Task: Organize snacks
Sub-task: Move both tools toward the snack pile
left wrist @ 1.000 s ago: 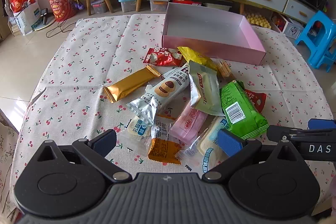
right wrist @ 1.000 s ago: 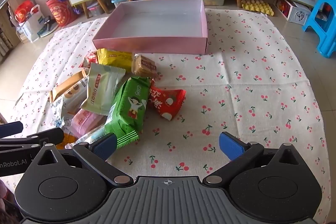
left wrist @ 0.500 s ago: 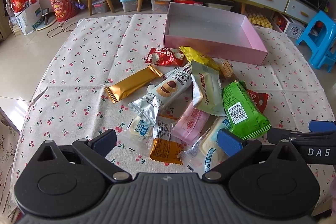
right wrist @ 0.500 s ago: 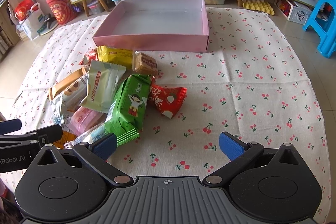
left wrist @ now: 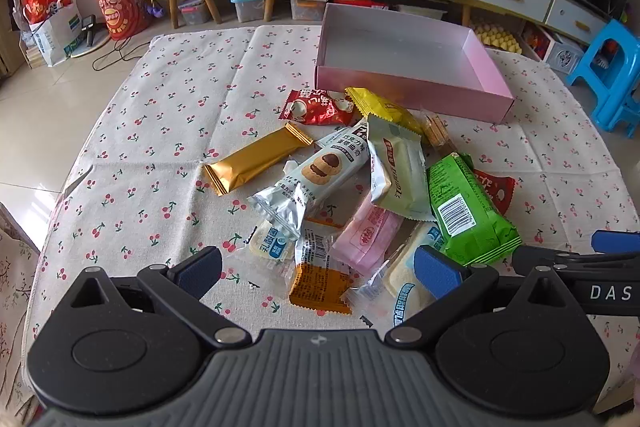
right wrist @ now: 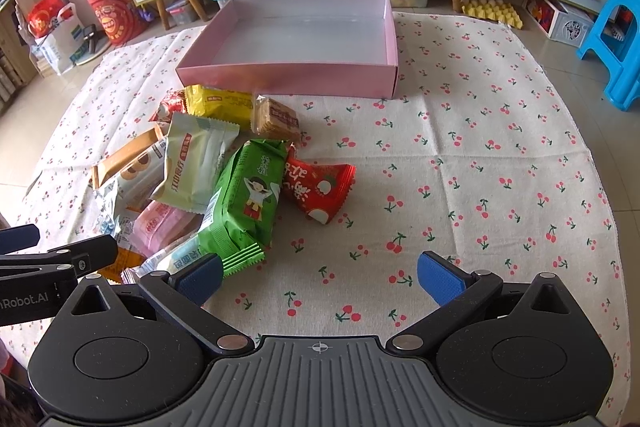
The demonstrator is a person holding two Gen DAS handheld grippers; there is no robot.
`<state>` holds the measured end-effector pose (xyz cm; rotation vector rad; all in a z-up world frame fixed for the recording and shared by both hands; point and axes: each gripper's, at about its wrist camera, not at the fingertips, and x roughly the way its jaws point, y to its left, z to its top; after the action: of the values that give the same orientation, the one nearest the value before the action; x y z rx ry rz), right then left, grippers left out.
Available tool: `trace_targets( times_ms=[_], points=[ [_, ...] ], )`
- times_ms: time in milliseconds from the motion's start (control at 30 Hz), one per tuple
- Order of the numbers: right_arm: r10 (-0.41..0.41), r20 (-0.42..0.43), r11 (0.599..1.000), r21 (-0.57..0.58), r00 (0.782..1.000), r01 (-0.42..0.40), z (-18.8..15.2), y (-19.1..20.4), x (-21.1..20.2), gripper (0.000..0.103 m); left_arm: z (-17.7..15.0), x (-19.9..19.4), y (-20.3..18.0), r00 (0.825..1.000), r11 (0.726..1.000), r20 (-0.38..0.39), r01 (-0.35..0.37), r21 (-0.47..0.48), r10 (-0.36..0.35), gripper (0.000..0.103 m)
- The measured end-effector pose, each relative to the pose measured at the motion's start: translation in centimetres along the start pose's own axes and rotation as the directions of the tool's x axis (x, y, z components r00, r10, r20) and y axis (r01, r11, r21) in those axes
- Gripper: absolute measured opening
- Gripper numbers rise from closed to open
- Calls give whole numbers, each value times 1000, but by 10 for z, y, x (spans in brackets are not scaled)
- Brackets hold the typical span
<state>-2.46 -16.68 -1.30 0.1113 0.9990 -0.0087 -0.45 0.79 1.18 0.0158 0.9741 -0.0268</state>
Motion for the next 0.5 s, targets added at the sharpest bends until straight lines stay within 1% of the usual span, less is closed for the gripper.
trace_targets(
  times_ms=[200, 367, 400, 500],
  points=[
    [-12, 0, 1000, -5, 1000, 12, -1, 0, 1, 103, 0, 1, -1, 1000, 1000, -1, -1, 4, 1, 103],
    [-41, -18, 999, -22, 999, 41, 2, 1, 3, 103, 1, 2, 1, 1000, 1000, -4, -2, 6, 2, 103],
    [-30, -9, 999, -15, 1000, 30, 2, 0, 3, 103, 1, 2, 1, 1000, 1000, -4, -3, 5, 3, 103],
    [-37, -8, 999, -20, 999, 37, 3, 1, 4, 103, 2, 3, 3, 1000, 1000, -8, -4, 4, 4, 103]
  ],
)
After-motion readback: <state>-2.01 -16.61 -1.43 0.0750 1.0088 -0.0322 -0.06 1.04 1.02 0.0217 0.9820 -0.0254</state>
